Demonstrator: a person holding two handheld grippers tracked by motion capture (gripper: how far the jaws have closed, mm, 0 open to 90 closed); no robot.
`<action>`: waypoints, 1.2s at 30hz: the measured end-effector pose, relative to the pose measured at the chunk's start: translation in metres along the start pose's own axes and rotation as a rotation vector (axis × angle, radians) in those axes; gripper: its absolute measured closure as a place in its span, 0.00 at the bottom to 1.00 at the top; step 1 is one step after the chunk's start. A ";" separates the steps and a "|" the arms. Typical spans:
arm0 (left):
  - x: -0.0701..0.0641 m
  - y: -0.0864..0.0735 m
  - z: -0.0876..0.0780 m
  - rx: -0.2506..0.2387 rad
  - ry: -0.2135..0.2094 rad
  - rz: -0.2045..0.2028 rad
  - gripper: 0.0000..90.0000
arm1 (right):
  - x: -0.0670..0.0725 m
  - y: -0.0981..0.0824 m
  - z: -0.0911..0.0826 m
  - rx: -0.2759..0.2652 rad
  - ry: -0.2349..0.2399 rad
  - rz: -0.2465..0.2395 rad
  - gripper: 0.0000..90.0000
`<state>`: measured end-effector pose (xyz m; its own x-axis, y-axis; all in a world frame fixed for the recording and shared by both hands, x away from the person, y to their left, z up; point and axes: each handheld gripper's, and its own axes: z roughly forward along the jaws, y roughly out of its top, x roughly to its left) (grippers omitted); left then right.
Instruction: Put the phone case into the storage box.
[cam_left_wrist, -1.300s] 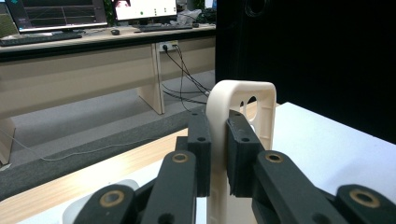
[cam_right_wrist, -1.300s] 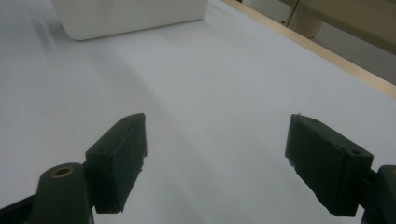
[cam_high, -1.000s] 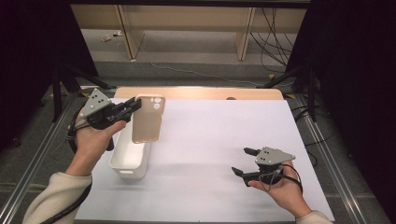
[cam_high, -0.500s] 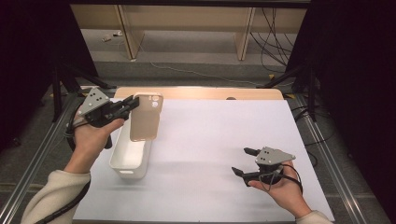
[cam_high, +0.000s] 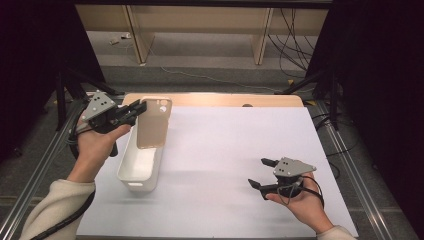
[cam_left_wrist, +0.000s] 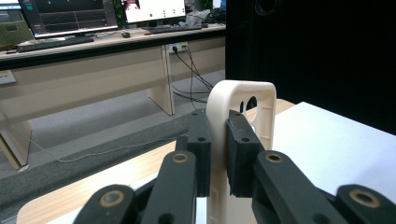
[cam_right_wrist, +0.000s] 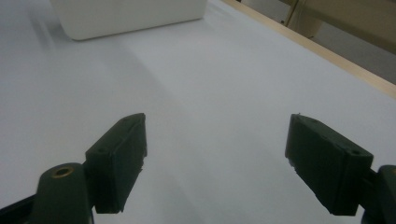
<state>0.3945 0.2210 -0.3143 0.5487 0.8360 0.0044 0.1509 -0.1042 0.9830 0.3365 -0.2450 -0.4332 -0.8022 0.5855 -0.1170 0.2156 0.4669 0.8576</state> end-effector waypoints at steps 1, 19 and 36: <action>0.000 -0.001 0.000 0.006 -0.002 -0.013 0.90 | 0.000 0.000 0.000 0.000 0.000 0.000 0.24; 0.011 -0.003 0.003 0.006 0.010 -0.003 0.90 | 0.000 0.000 0.000 0.002 0.000 -0.001 0.24; 0.021 -0.004 0.008 0.005 0.023 0.015 0.90 | 0.000 0.000 0.000 0.000 -0.002 -0.002 0.25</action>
<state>0.4116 0.2346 -0.3198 0.5318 0.8466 0.0237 0.1470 -0.1198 0.9819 0.3366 -0.2450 -0.4336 -0.8011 0.5864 -0.1198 0.2144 0.4680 0.8574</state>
